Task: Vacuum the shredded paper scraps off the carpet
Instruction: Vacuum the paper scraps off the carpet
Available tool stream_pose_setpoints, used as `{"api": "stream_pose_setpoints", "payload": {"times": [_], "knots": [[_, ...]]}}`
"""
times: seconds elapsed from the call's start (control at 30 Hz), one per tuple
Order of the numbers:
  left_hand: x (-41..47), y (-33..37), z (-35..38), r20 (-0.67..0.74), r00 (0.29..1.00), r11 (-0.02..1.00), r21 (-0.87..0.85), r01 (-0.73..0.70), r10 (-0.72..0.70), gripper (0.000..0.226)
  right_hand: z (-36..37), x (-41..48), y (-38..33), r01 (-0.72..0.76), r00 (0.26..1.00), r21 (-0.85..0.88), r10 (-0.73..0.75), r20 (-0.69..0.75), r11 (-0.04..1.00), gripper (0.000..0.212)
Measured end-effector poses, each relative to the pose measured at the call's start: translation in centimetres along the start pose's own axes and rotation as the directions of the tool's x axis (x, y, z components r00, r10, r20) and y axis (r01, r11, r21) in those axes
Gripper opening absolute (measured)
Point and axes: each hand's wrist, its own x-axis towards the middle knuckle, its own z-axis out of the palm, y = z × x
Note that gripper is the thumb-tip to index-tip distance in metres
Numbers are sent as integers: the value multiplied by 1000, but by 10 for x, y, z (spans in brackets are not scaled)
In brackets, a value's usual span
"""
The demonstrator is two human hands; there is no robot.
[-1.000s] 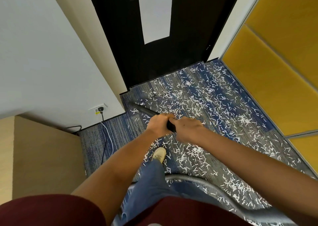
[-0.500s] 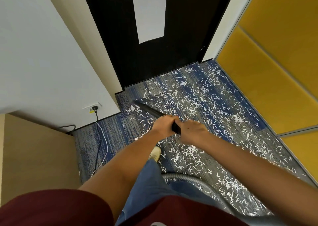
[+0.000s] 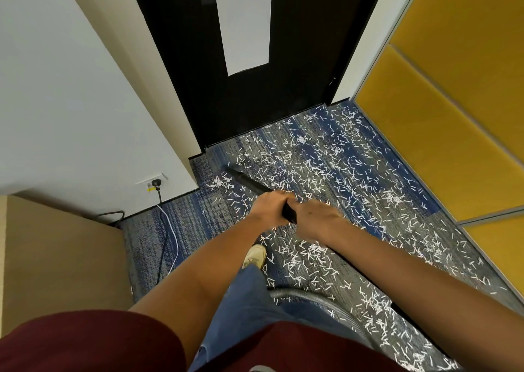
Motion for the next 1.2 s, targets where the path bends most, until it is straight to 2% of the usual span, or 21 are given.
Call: {"api": "stream_pose_setpoints", "payload": {"times": [0.3,0.47,0.6,0.8,1.2], "knots": [[-15,7,11,-22,1000,1000,9,5,-5,17,10,-12,4,22,1000,-50,-22,-4,998,68],[-21,27,26,-2,1000,1000,-11,-3,3,22,31,-22,16,-7,1000,-67,8,7,998,72],[-27,47,38,15,1000,1000,1,-8,8,21,47,-35,25,-30,1000,-38,30,-5,999,66],[-52,60,53,28,999,1000,-22,19,-18,26,69,-57,33,9,1000,-46,-10,-16,999,71],[-84,64,77,-16,999,999,-25,37,-37,23,92,-80,34,53,998,-31,-54,-23,998,65]]}}
